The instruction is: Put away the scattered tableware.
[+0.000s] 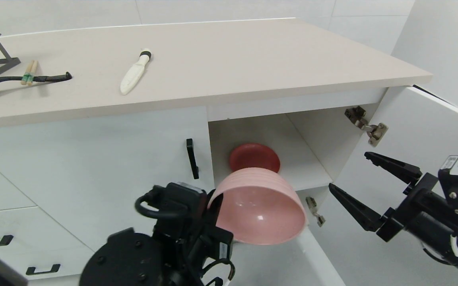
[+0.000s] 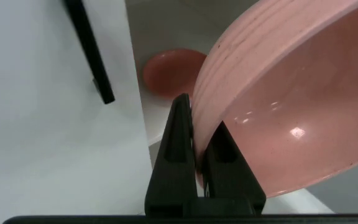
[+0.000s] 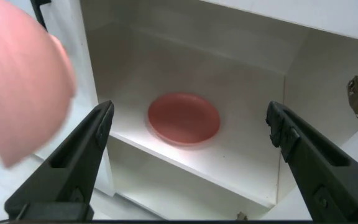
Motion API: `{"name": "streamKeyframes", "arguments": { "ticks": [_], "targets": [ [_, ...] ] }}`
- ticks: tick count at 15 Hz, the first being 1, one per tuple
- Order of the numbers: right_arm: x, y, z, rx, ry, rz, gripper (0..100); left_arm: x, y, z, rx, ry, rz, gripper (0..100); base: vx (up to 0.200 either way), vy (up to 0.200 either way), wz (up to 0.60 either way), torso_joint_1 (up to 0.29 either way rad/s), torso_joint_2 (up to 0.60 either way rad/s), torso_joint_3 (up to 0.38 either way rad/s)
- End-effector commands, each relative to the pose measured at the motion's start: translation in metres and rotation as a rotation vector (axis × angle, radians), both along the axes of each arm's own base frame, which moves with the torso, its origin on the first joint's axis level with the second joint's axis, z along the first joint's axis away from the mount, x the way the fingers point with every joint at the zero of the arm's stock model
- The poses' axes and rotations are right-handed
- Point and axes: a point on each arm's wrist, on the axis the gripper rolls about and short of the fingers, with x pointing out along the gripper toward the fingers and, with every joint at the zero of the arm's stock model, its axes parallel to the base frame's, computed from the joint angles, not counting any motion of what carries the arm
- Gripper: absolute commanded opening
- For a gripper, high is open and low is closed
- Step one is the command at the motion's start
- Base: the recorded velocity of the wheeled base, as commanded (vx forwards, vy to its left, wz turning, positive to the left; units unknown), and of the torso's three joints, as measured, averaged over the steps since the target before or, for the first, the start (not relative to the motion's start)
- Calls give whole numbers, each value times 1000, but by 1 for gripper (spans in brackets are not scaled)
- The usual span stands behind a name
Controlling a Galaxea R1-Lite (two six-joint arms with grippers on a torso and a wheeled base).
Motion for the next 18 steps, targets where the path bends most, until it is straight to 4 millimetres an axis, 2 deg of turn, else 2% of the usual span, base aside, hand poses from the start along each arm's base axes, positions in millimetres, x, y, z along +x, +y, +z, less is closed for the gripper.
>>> {"name": "streamKeyframes", "arguments": {
  "ticks": [1,3,5,8,10,12,13,15,18],
  "targets": [
    [0,1,1,3,-5,6,100,17,-29,-3,24,7,84,0,0,0,0,0,0,0],
    [-4,5,4,11,-18,35,100,28,-43,-4,10,-2,177,0,0,0,0,0,0,0],
    [-6,6,5,15,-23,43,100,40,-46,-8,10,-2,217,0,0,0,0,0,0,0],
    [-5,6,2,10,-6,42,100,48,-63,13,-59,-35,213,0,0,0,0,0,0,0],
    [1,7,-4,-1,23,31,100,46,-78,25,-114,-57,185,0,0,0,0,0,0,0],
    [6,10,-11,-19,56,29,100,41,-89,27,-137,-61,157,0,0,0,0,0,0,0],
    [7,10,-11,-19,55,28,100,41,-91,27,-143,-61,154,0,0,0,0,0,0,0],
    [21,-2,-4,4,26,-59,100,38,-94,25,-164,-53,140,0,0,0,0,0,0,0],
    [21,-1,-3,7,23,-53,100,33,-98,24,-164,-49,121,0,0,0,0,0,0,0]
  ]
}}
